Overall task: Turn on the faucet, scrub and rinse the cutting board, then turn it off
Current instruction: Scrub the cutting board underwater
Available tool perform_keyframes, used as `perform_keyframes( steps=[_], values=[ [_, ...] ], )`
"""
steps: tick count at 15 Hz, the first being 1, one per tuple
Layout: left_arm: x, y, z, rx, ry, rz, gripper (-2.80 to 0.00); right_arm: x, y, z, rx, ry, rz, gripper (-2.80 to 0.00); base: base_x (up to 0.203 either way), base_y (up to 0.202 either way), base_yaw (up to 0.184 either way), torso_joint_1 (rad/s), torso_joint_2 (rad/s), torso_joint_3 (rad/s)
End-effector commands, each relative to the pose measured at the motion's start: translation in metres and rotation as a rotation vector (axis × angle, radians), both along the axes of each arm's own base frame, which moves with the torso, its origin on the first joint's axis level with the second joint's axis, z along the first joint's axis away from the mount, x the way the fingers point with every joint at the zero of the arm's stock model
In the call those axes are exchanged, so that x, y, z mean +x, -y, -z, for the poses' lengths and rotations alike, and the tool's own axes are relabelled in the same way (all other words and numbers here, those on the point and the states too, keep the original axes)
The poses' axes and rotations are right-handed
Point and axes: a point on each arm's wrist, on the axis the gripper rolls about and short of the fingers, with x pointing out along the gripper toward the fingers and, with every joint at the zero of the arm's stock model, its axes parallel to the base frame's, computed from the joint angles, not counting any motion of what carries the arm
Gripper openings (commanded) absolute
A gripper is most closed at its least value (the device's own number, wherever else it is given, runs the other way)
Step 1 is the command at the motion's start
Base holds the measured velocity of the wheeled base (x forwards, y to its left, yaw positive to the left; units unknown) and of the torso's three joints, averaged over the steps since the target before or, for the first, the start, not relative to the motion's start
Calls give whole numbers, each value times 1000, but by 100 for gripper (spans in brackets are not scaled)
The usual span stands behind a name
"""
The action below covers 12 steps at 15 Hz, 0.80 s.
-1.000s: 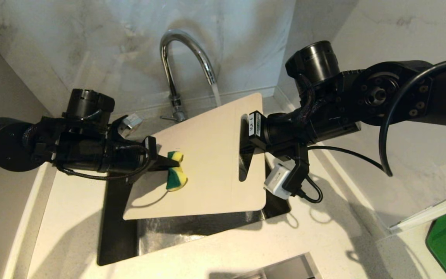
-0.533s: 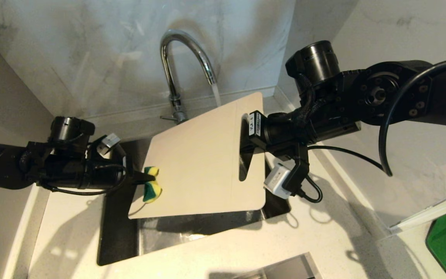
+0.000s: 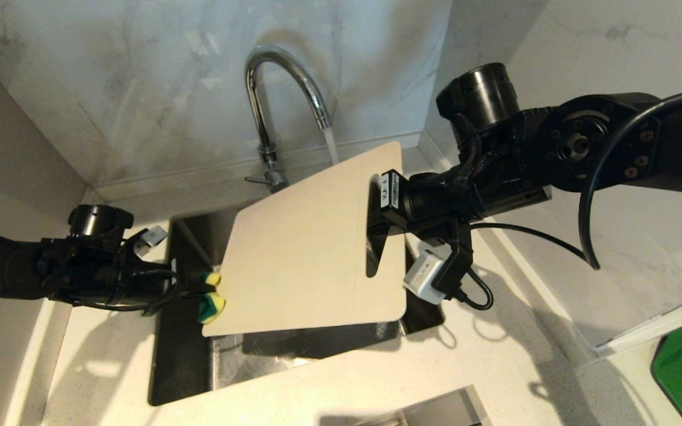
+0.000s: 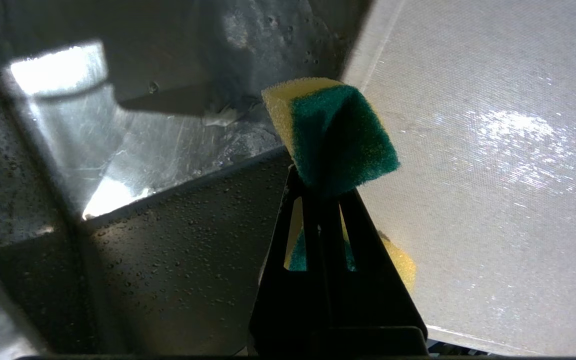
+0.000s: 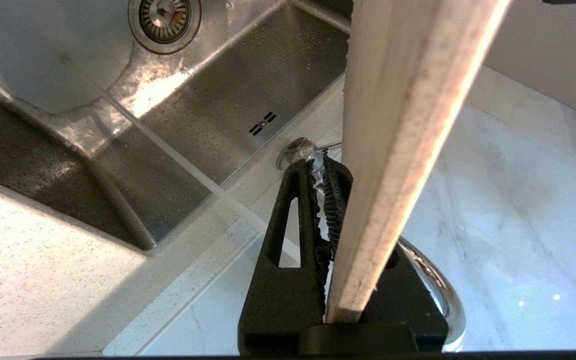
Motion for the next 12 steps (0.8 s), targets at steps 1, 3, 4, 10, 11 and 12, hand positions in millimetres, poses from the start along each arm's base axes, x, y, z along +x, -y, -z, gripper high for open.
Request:
perform_keyframes(
  steps=[1, 3, 4, 10, 11, 12],
  values=[
    [1, -4, -3, -9, 10, -5, -280, 0, 0, 0, -7, 7, -11, -280, 0, 0, 0, 0, 0, 0],
    [-4, 2, -21, -21, 57, 6, -280, 0, 0, 0, -7, 7, -11, -280, 0, 0, 0, 0, 0, 0],
    [-8, 9, -34, -40, 86, 16, -280, 0, 0, 0, -7, 7, -11, -280, 0, 0, 0, 0, 0, 0],
    [-41, 74, -139, -209, 221, 135, -280, -1, 0, 0, -7, 9, -12, -280, 0, 0, 0, 0, 0, 0],
    [-45, 86, -152, -231, 231, 159, -280, -1, 0, 0, -7, 9, -12, -280, 0, 0, 0, 0, 0, 0],
    [-45, 98, -162, -248, 245, 175, -280, -2, -1, -1, -5, 11, -14, -280, 0, 0, 0, 0, 0, 0]
  ],
)
